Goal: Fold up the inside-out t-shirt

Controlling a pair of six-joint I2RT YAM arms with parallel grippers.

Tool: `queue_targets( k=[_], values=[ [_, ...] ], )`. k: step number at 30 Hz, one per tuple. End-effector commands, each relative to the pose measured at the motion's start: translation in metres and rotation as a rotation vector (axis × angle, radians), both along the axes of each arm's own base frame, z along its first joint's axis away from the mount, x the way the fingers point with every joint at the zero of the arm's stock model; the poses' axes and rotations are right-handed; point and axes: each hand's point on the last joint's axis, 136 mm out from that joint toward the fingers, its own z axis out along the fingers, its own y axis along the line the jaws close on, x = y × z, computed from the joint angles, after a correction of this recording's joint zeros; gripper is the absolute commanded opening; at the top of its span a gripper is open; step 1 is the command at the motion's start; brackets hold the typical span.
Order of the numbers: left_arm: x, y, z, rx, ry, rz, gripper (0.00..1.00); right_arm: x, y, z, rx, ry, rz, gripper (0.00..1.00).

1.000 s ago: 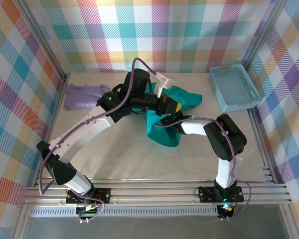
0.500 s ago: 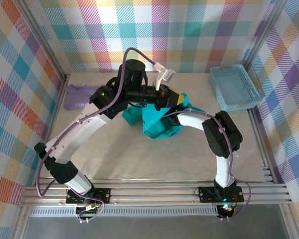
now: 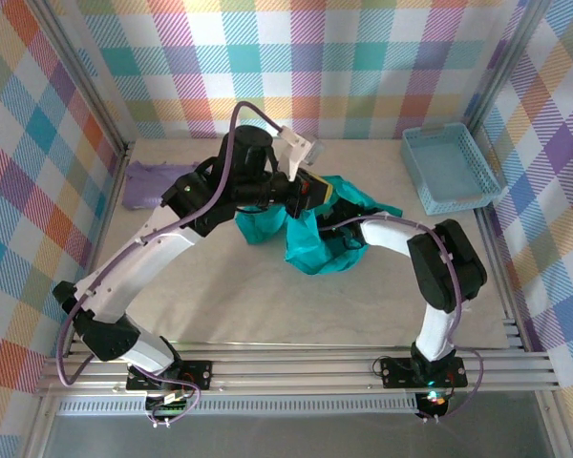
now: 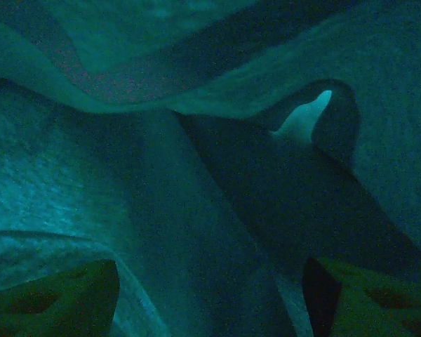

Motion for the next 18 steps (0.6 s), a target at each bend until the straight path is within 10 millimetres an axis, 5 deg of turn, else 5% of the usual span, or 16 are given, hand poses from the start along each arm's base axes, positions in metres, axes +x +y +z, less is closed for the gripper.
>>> queue_targets(
  k=[1,9,18],
  values=[
    [-0.007,0.02,0.015,-0.011,-0.067,0.022,0.0,0.003,0.0,0.016,0.058,0.004,-0.018,0.7],
    [-0.04,0.016,0.034,-0.108,-0.086,-0.137,0.0,0.019,-0.008,-0.006,0.059,0.096,-0.158,0.69],
    [-0.014,0.037,0.067,-0.163,-0.194,0.067,0.0,-0.001,-0.028,-0.056,0.013,0.259,-0.342,0.68]
  ],
)
